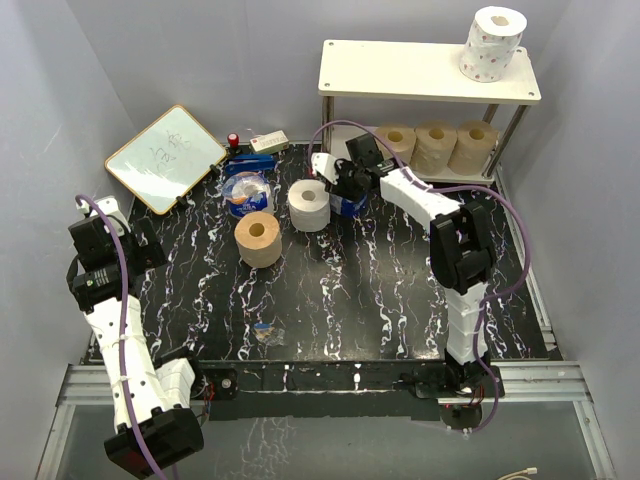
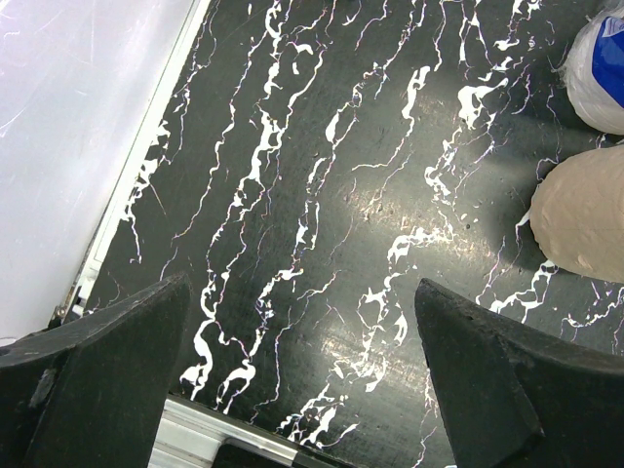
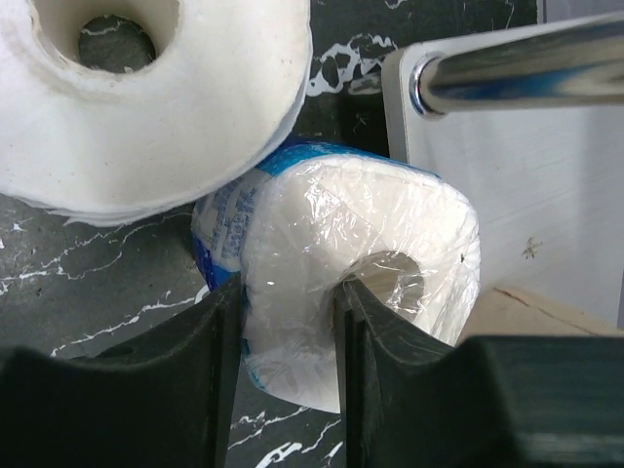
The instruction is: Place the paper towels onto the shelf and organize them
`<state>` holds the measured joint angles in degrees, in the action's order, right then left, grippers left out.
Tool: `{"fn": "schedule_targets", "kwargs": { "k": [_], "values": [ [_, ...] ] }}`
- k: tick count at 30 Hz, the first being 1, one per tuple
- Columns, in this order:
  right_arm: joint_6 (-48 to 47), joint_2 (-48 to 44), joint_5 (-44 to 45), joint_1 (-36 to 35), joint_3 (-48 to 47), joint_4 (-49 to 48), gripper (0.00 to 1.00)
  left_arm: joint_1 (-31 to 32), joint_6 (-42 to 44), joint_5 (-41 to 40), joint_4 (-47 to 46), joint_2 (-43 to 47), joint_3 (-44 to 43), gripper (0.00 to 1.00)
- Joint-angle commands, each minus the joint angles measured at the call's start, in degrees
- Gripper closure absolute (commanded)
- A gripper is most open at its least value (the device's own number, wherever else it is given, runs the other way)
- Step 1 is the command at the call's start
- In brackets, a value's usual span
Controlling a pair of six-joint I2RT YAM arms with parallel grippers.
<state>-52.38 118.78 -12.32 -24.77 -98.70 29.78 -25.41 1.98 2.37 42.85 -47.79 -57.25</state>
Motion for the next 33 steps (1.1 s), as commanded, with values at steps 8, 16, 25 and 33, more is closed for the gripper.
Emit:
{"fn": "schedule_targets", "kwargs": {
  "k": [8, 16, 25, 33],
  "values": [
    [5.6, -15.3, 7.2, -2.3, -10.1, 13.5, 1.00, -0.4, 0.5, 0.4, -0.3, 0.6, 0.1, 0.02],
    [9.1, -23.8, 10.0, -2.4, -21.3, 27.7, 1.00, -0.4, 0.4, 0.1, -0.3, 1.0, 0.2, 0.02],
    [6.6, -31.9, 12.2, 1.1, -24.0, 25.8, 1.00, -0.4, 0.5, 0.7, -0.3, 2.2, 0.1, 0.02],
    [4.3, -24.1, 12.2, 8.3, -40.7, 22.9, 1.00, -0.5, 0.4, 0.6, -0.4, 3.3, 0.2, 0.02]
  ]
}}
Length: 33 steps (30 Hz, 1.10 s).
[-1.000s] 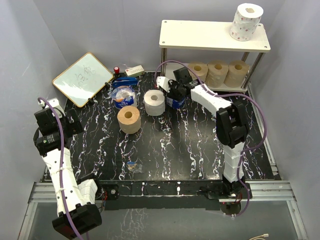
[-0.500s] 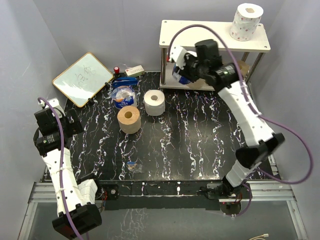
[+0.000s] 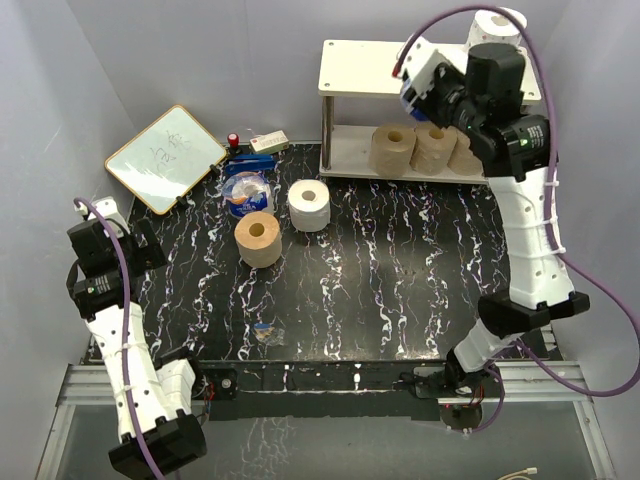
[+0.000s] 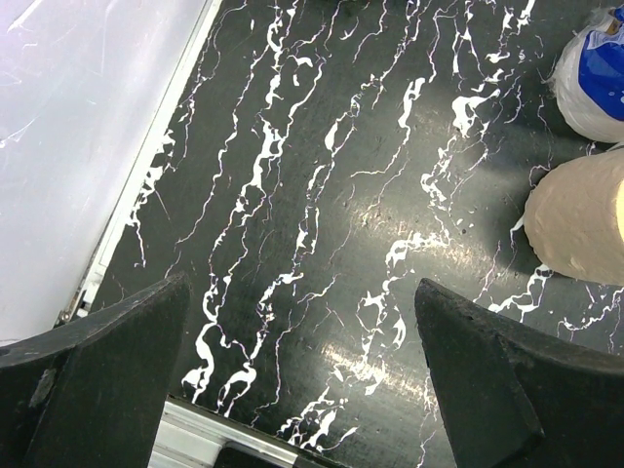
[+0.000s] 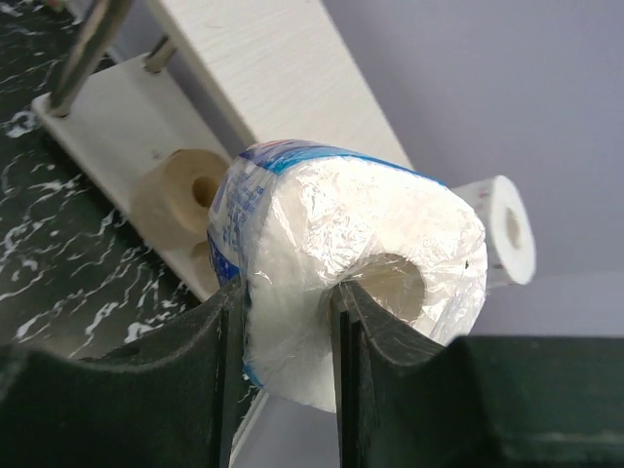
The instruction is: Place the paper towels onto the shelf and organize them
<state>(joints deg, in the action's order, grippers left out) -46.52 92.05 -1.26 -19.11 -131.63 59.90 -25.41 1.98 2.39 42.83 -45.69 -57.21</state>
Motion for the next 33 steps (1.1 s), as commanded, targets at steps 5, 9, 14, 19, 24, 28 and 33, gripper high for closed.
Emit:
{"fn": "schedule_targets", "kwargs": {
  "k": [5, 9, 14, 19, 24, 28, 33],
  "values": [
    [0.7, 8.1, 0.3, 4.5, -11.5, -11.9, 1.00, -0.4, 0.4, 0.7, -0.4, 1.3, 0.1, 0.02],
    [2.0, 11.9, -1.0, 6.2, -12.5, -15.4, 1.00, -0.4, 0.3, 0.7, -0.4, 1.3, 0.2, 0.02],
    [4.3, 15.4, -2.2, 8.4, -13.9, -20.1, 0.94, -0.4, 0.4, 0.9, -0.4, 1.7, 0.2, 0.02],
    [6.1, 19.0, -1.9, 10.1, -17.4, -22.6, 0.93, -0.4, 0.5, 1.2, -0.4, 2.0, 0.1, 0.02],
    [7.0, 20.7, -2.8, 11.7, -17.7, -23.1, 0.96, -0.4, 0.5, 1.1, -0.5, 1.7, 0.2, 0.02],
    [7.3, 21.5, -3.3, 12.8, -17.6, -23.3, 0.94, -0.5, 0.5, 1.1, -0.5, 1.8, 0.2, 0.02],
    [8.2, 20.9, -3.3, 14.7, -14.9, -27.1, 0.76, -0.4, 0.5, 1.1, -0.5, 1.3, 0.2, 0.02]
  ]
}}
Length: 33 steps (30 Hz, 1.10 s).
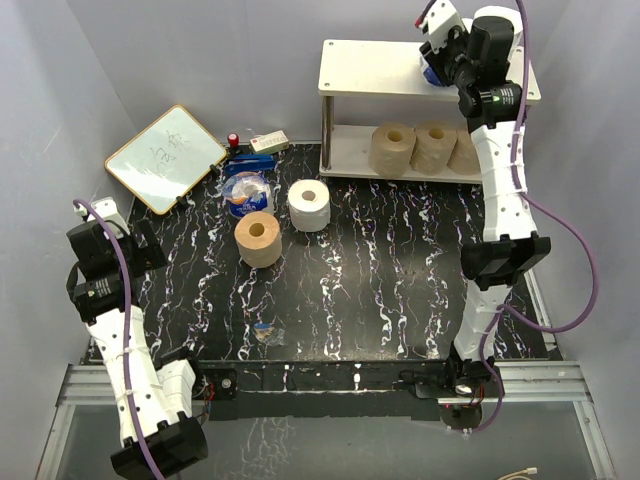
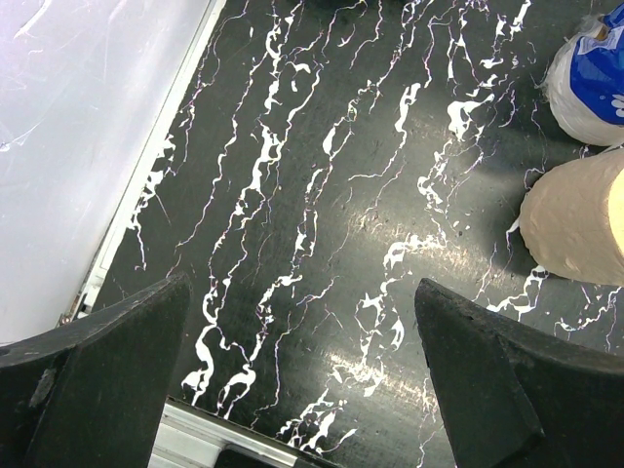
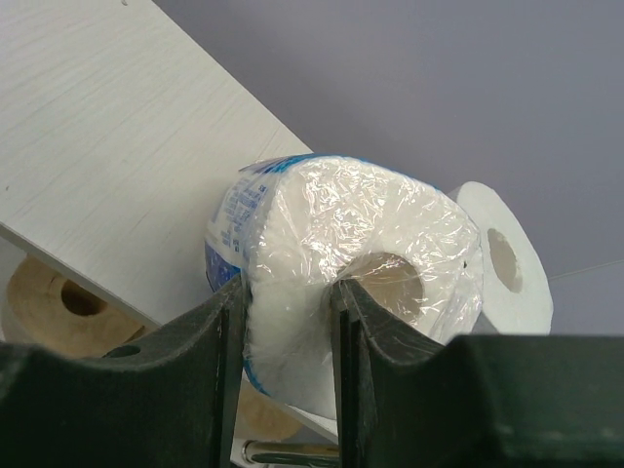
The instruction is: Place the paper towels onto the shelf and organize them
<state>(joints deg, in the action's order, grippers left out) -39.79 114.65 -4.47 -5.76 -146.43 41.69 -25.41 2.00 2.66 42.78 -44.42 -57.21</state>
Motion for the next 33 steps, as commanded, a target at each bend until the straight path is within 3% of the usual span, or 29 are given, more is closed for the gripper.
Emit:
{"fn": "schedule_targets", "kwargs": {
  "k": [1, 5, 13, 18, 20, 23, 27, 30, 33],
  "values": [
    [1.7, -1.6, -0.2, 1.8, 0.1, -9.5, 0.74, -0.4, 0.5, 0.9, -0.4, 0.0, 0.2, 0.02],
    [2.9, -0.7, 0.0, 3.2, -0.2, -10.6, 0.66, -0.4, 0.5, 0.9, -0.4, -0.1, 0.2, 0.02],
    [4.3, -1.9, 1.2, 4.0, 3.8, -15.8, 0.29, -0.4, 0.5, 0.9, -0.4, -0.4, 0.2, 0.02],
    [4.1, -2.1, 1.8, 4.0, 3.2, -18.8, 0.16, -0.4, 0.5, 0.9, -0.4, -0.6, 0.2, 0.02],
    [5.2, -3.3, 0.3, 3.9, 3.4, -18.9, 0.03, -0.4, 0.5, 0.9, -0.4, -0.7, 0.2, 0.02],
    [3.3, -9.6, -5.4, -0.1, 9.2, -16.3, 0.02, -0.4, 0.4, 0.6, -0.4, -0.6, 0.2, 0.02],
    [-6.9, -12.5, 3.9, -18.4, 7.6, -2.5, 0.01, -0.4, 0.4, 0.3, -0.4, -0.6, 0.2, 0.02],
    [-6.7, -14.5, -5.0, -24.7, 13.4, 8.1, 0.01, -0.4, 0.3, 0.2, -0.4, -0.9, 0.2, 0.02],
    [-7.6, -17.5, -10.0, -26.6, 27.7, 11.5, 0.02, -0.4, 0.3, 0.0, -0.4, -1.2, 0.2, 0.02]
  ]
}}
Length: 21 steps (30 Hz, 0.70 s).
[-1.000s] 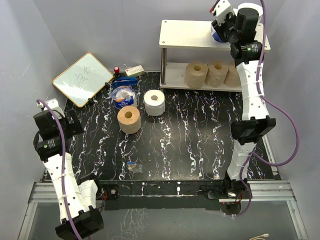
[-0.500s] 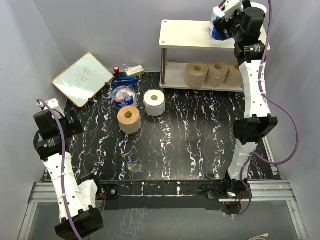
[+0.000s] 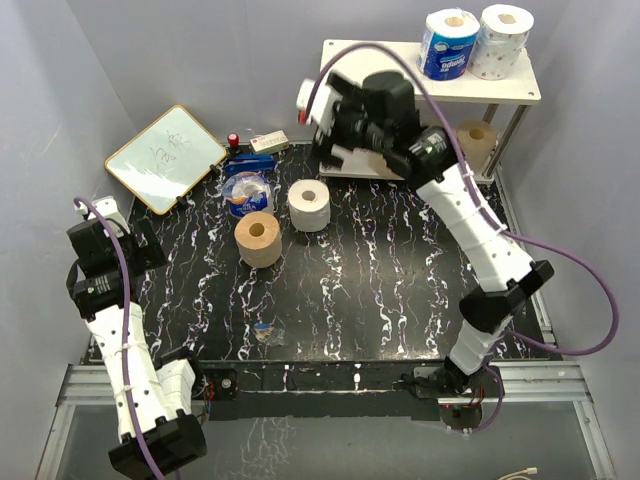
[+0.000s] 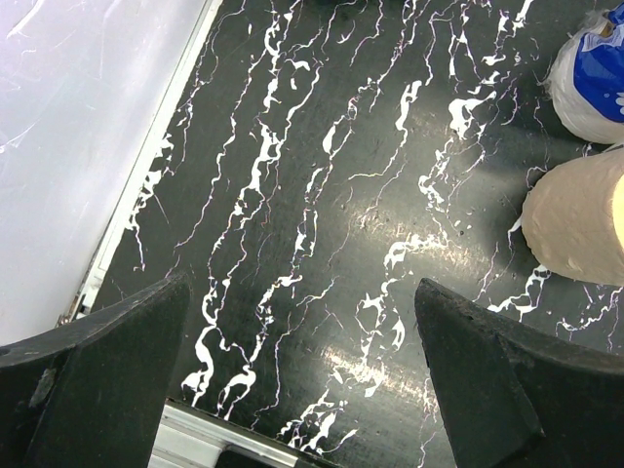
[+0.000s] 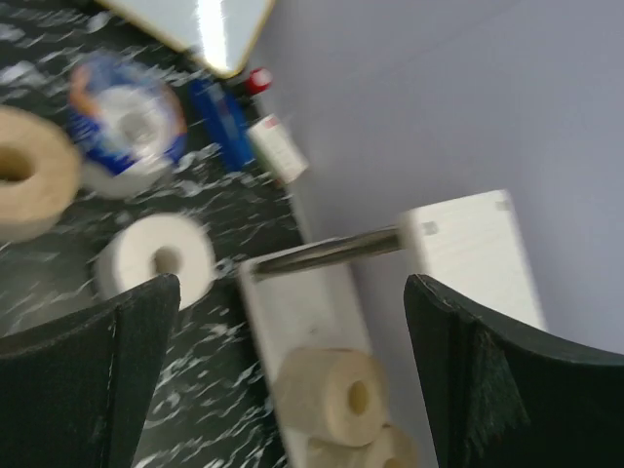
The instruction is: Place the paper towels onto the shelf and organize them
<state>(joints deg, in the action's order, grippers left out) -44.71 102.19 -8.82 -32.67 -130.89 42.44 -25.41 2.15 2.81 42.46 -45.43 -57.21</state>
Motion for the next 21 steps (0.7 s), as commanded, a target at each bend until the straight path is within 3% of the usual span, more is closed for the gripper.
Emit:
{"fn": "schedule_targets", "kwargs": {
  "k": [1, 4, 7, 12, 21],
  "values": [
    [-2.7, -5.7, -3.9, -0.5, 17.8, 8.6, 0.02, -0.4, 0.1, -0.3, -0.2, -0.2, 0.3, 0.02],
    [-1.8, -6.4, -1.5, -1.5, 31.7, -1.6, 0.02, -0.4, 0.1, -0.3, -0.2, -0.5, 0.3, 0.02],
    [0.3, -4.1, 0.6, -2.3, 37.3, -11.1, 0.07, -0.4, 0.1, -0.5, -0.1, -0.6, 0.3, 0.02],
    [0.5, 1.3, 4.3, -4.5, 37.7, -20.1, 0.09, -1.0, 0.1, -0.2, -0.1, -0.1, 0.2, 0.02],
    [0.4, 11.6, 1.6, -4.6, 30.2, -19.2, 0.10, -2.0, 0.0, -0.6, -0.2, -0.8, 0.3, 0.02]
  ]
}}
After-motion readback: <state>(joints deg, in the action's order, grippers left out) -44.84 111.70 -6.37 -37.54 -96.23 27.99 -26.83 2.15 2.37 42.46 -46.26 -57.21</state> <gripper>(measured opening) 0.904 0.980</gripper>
